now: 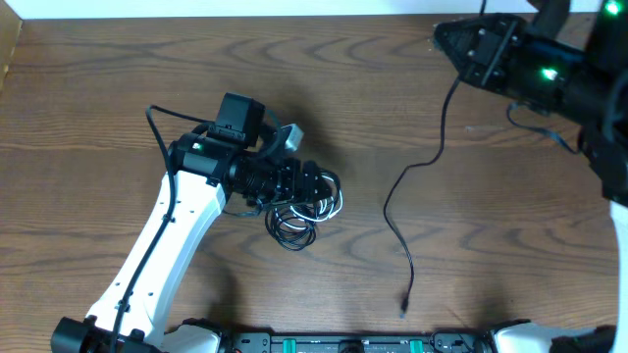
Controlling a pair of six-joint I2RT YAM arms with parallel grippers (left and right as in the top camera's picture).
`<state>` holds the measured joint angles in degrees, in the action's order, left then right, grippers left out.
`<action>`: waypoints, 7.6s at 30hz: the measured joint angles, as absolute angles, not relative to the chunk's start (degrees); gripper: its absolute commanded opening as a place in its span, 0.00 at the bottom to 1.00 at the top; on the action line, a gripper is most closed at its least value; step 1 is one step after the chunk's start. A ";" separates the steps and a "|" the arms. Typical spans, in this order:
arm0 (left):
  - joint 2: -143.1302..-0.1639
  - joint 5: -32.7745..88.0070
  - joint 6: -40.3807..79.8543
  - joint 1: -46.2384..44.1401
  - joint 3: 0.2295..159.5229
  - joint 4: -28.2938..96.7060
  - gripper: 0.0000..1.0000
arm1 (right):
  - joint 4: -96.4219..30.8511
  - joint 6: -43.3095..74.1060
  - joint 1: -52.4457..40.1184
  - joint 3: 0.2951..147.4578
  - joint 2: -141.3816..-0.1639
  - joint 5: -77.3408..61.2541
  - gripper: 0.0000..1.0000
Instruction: Untangle cables
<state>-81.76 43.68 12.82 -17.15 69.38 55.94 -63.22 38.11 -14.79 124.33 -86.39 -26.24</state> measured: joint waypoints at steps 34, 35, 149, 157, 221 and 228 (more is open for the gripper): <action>-76.07 52.12 10.68 -29.61 68.79 2.31 0.78 | -66.94 47.99 -13.15 124.36 -94.13 -26.17 0.01; -76.07 51.68 11.11 -30.50 68.79 1.50 0.79 | -66.87 48.21 -13.15 124.36 -94.13 -26.28 0.01; -67.92 14.50 68.88 -24.71 70.41 -1.89 0.07 | -67.88 1.28 -35.81 114.34 -96.60 -9.45 0.52; -67.92 14.48 74.19 -24.03 70.41 -1.50 0.08 | -65.73 3.22 -35.81 114.34 -96.60 -9.19 0.01; -69.45 34.68 8.80 -31.29 70.67 9.91 0.41 | -67.02 69.91 -23.73 114.04 -85.45 -24.73 0.01; -69.45 34.76 7.99 -31.29 70.67 9.21 0.19 | -68.84 69.97 -23.73 114.04 -85.45 -25.15 0.01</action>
<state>-69.45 34.76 7.99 -31.29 70.67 9.21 -68.84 69.97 -23.73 114.04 -85.45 -25.15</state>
